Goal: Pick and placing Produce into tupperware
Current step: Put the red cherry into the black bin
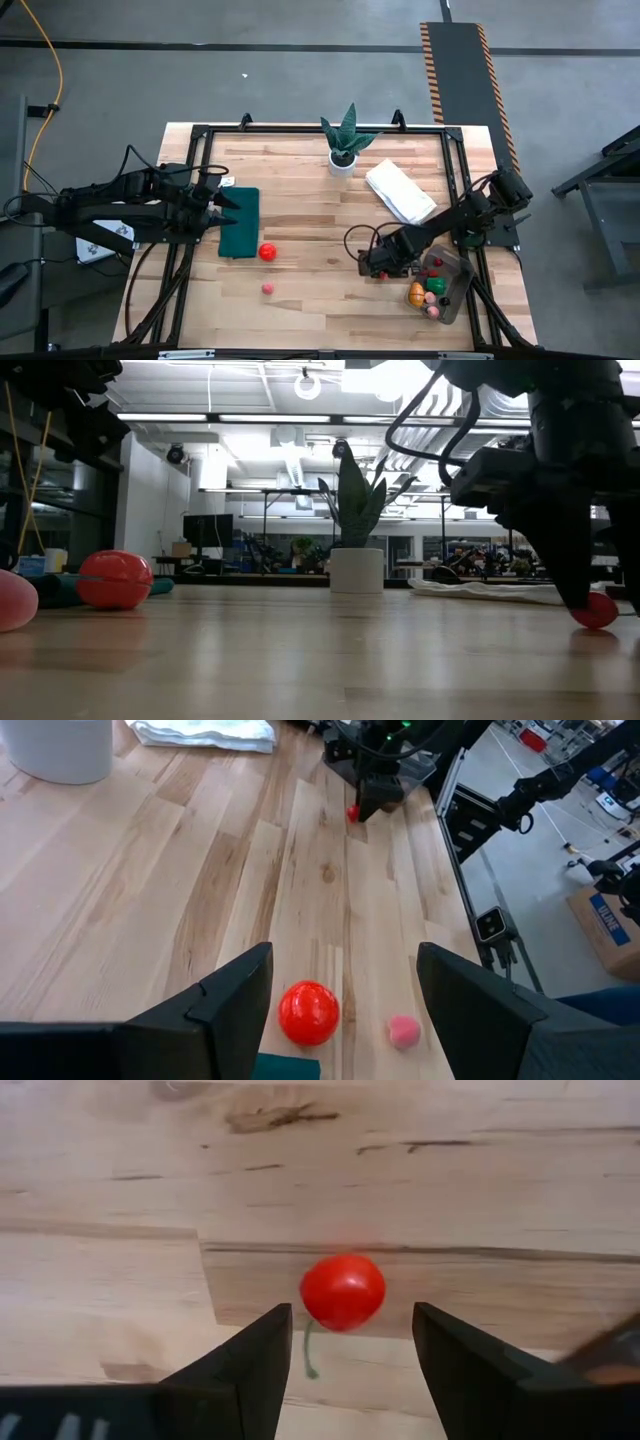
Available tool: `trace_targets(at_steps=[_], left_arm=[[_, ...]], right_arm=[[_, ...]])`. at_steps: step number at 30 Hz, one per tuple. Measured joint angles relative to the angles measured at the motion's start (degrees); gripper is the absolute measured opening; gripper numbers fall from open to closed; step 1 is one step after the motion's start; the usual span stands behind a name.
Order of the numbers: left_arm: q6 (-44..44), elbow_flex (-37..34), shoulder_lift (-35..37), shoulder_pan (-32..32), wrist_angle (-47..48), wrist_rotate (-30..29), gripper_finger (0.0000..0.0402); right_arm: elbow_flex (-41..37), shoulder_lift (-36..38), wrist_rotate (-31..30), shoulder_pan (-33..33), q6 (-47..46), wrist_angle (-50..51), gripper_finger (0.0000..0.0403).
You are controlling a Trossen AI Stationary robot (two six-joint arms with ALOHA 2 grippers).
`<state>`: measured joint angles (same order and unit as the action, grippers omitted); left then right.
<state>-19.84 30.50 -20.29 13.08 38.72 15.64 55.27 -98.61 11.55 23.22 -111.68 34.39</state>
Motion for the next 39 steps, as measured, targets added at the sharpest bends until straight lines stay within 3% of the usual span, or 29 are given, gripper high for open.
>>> trace_targets(at_steps=[12, 23, 39], left_arm=[[0.0, 0.0, 0.0, 0.0, 0.0, 0.0, 0.0236], [-0.02, 0.02, 0.0, 0.0, 0.0, -0.01, 0.0236], [-0.02, 0.02, 0.0, 0.0, 0.0, 0.0, 0.0236]], right_arm=[[0.0, 0.0, 0.02, 0.09, 0.06, 0.32, 0.0198], [0.0, -0.02, -1.57, 0.02, 0.04, 0.86, 0.0159], [0.0, -0.02, -1.64, -1.1, 2.7, 0.98, 0.0158]])
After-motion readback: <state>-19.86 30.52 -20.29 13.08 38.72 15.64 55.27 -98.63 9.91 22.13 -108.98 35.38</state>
